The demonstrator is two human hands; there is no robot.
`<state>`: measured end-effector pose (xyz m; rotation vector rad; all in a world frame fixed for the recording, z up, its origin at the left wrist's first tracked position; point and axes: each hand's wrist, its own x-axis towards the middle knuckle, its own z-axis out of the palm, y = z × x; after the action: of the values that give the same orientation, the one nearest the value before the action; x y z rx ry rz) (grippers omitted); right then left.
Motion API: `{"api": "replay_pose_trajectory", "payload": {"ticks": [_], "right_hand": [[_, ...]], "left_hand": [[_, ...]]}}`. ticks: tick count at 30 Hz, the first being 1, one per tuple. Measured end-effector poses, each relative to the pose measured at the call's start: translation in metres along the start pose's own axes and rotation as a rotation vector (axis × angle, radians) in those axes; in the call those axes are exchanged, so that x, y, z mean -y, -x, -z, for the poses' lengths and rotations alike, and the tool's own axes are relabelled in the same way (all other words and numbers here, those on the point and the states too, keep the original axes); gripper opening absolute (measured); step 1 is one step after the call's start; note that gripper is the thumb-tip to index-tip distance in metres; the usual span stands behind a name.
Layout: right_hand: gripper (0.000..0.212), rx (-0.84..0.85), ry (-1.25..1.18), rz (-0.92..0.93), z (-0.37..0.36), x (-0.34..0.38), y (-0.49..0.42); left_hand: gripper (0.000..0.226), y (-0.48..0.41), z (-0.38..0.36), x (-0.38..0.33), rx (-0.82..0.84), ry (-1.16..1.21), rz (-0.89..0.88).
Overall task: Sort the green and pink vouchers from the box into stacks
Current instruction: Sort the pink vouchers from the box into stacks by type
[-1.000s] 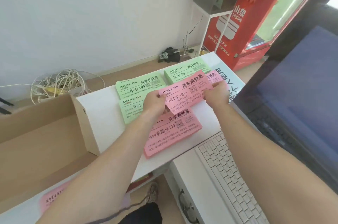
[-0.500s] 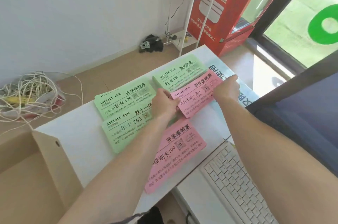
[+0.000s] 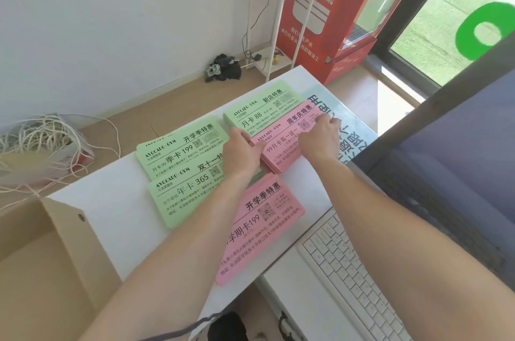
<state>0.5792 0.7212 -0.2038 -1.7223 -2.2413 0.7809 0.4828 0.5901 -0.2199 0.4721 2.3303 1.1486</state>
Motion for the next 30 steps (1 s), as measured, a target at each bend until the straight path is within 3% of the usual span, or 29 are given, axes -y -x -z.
{"api": "replay_pose_trajectory", "payload": {"ticks": [12, 15, 20, 23, 26, 30], "right_hand": [[0.042, 0.217, 0.061, 0.387, 0.003, -0.009, 0.165], [0.047, 0.346, 0.059, 0.519, -0.002, -0.016, 0.216], [0.037, 0.597, 0.137, 0.750, -0.033, -0.022, 0.298], [0.053, 0.752, 0.268, 0.864, -0.054, -0.021, 0.336], [0.069, 0.795, 0.397, 0.977, -0.071, -0.016, 0.355], [0.095, 0.858, 0.512, 1.027, -0.094, -0.005, 0.357]], "left_hand": [[0.008, 0.166, 0.071, 0.064, -0.066, -0.002, -0.068], [0.004, 0.221, 0.093, 0.097, -0.121, -0.025, -0.034], [0.007, 0.301, 0.139, 0.167, -0.234, -0.096, 0.080], [0.017, 0.338, 0.171, 0.210, -0.261, -0.248, 0.152], [0.034, 0.361, 0.196, 0.246, -0.235, -0.445, 0.221], [0.087, 0.362, 0.214, 0.281, -0.162, -0.534, 0.234]]}}
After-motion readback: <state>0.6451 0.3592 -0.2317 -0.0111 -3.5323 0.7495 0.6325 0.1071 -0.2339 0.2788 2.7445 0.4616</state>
